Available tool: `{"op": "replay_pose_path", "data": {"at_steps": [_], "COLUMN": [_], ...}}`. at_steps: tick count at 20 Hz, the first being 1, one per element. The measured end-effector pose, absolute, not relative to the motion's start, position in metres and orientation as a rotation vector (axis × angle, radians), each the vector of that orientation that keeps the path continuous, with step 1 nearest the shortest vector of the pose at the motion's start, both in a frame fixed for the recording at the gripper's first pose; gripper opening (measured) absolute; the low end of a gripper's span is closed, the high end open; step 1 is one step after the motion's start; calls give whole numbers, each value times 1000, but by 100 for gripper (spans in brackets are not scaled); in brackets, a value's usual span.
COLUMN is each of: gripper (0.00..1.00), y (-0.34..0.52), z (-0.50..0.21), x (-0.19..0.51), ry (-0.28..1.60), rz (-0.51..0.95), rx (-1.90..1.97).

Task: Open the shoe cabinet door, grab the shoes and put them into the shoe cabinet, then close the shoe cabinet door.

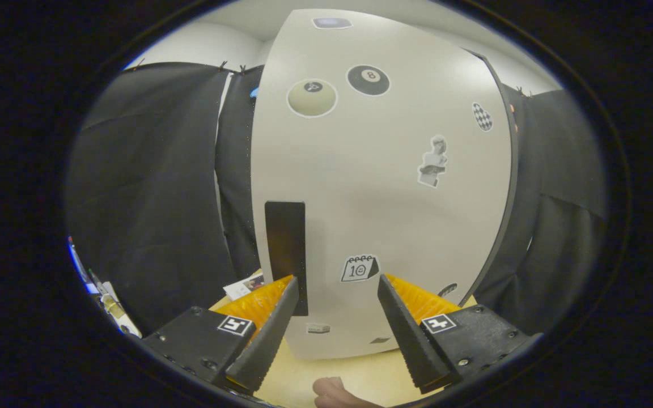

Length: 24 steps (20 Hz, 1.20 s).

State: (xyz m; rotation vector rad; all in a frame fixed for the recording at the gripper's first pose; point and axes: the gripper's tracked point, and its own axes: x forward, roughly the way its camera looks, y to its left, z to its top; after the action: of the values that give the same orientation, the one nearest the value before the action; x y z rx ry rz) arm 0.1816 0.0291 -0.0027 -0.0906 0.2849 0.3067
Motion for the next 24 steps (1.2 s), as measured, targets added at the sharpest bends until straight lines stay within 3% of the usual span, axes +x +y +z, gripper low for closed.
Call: {"op": "replay_pose_path", "data": {"at_steps": [13, 24], "gripper": [94, 95], "y": [10, -44], "z": [70, 116], "x": [61, 1], "ry": [203, 171], "rz": [315, 188], "rx": [-25, 6]}}
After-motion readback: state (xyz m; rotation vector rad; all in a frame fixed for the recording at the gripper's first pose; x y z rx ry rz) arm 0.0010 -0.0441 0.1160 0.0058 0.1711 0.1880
